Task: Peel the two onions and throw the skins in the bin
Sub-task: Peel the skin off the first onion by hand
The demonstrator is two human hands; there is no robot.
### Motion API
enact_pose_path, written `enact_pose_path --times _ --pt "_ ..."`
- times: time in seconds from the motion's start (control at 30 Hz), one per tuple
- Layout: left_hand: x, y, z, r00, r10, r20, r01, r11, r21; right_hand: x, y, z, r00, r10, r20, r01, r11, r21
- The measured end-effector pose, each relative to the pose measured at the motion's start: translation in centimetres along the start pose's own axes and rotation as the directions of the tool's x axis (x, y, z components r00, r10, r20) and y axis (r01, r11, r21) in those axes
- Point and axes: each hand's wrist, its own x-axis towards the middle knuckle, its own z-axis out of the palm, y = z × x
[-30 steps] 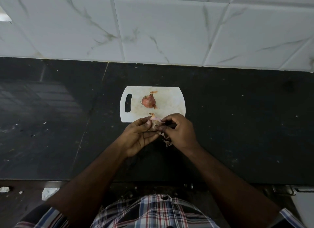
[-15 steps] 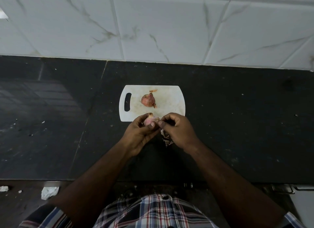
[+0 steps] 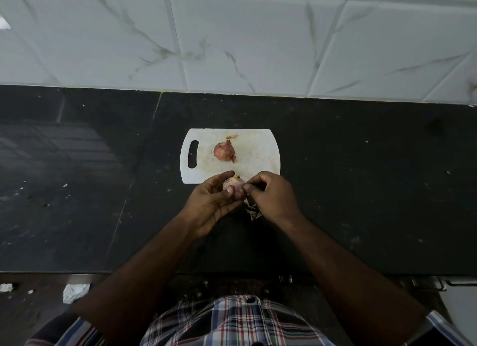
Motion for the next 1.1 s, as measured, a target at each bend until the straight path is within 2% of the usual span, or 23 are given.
enact_pose_path --times 0.2,0.33,0.47,0.63,0.77,1.1 --pt "0.2 0.1 0.1 0.996 0.065 -0.067 -0.064 0.998 0.012 -0.7 -0.4 -0.1 0.988 -0.073 0.138 0.072 0.997 0.018" --pt "0.1 0.2 -0.2 0.997 0.041 -0.067 -0.042 0.999 -0.015 -0.3 0.5 -0.8 0.996 -0.026 0.085 0.028 0.999 -0.021" --pt "-0.1 0.1 0.0 0.999 0.025 -0.043 -0.026 1.000 -0.007 -0.2 0.3 -1.0 0.996 -0.012 0.087 0.005 0.997 0.077" --pt "-0.2 0.0 0.3 1.000 0.025 -0.006 -0.025 1.000 0.001 -0.1 -0.4 -0.7 0.995 -0.095 0.027 0.096 0.993 -0.074" --pt "-0.1 -0.1 0.4 0.998 0.054 -0.025 -0.054 0.999 0.000 0.0 0.0 -0.3 0.986 -0.127 0.108 0.144 0.976 -0.164" --pt "-0.2 0.2 0.1 0.997 0.046 -0.069 -0.049 0.998 -0.032 0.3 0.8 -1.1 1.000 -0.017 -0.004 0.017 1.000 -0.008"
